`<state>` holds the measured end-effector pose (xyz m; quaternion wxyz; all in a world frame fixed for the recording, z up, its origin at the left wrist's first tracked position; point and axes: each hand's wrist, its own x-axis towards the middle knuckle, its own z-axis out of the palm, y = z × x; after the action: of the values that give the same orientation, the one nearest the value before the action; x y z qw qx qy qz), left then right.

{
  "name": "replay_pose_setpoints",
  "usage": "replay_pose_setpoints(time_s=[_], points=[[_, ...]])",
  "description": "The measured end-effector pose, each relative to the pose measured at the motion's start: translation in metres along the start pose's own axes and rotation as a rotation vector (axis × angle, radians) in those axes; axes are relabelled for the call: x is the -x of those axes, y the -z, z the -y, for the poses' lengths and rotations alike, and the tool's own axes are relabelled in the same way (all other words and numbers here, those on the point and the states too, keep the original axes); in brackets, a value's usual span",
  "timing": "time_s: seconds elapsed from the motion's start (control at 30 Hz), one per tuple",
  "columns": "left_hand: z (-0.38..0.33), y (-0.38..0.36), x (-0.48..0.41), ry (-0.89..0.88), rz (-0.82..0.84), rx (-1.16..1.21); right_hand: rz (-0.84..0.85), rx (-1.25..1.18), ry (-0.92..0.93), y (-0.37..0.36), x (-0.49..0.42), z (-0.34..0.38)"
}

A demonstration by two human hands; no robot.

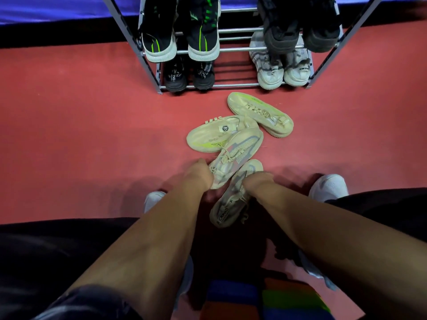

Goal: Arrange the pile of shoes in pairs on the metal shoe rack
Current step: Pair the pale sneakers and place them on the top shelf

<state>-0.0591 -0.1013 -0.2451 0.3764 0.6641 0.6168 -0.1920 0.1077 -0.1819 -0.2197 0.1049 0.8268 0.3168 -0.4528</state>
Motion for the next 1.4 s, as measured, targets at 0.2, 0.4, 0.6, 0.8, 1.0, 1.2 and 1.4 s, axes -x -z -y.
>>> replay_pose_setpoints(time_s=[0.2, 0.4, 0.6, 0.8, 1.0, 1.2, 1.4], points=[[0.003, 0.018, -0.002, 0.001, 0.322, 0.113, 0.137, -0.432, -0.197, 0.010, -0.017, -0.023], [0.039, 0.021, -0.008, 0.185, 0.375, 0.435, -0.035, -0.836, -0.105, 0.012, -0.021, -0.010], [0.058, 0.027, -0.006, 0.333, 0.163, 0.513, -0.241, -0.961, 0.219, 0.050, -0.018, 0.016], [0.042, 0.042, 0.001, 0.292, 0.022, 0.337, -0.182, -0.514, 0.313, 0.061, -0.022, 0.024], [0.033, 0.026, -0.013, 0.296, -0.015, 0.317, -0.173, -0.082, 0.348, -0.006, -0.009, 0.025], [0.028, 0.015, -0.021, 0.252, -0.088, 0.007, -0.128, 0.138, 0.257, -0.021, -0.010, 0.044], [0.032, 0.013, -0.039, 0.315, -0.093, 0.072, -0.183, 0.131, 0.236, -0.028, -0.018, 0.052]])
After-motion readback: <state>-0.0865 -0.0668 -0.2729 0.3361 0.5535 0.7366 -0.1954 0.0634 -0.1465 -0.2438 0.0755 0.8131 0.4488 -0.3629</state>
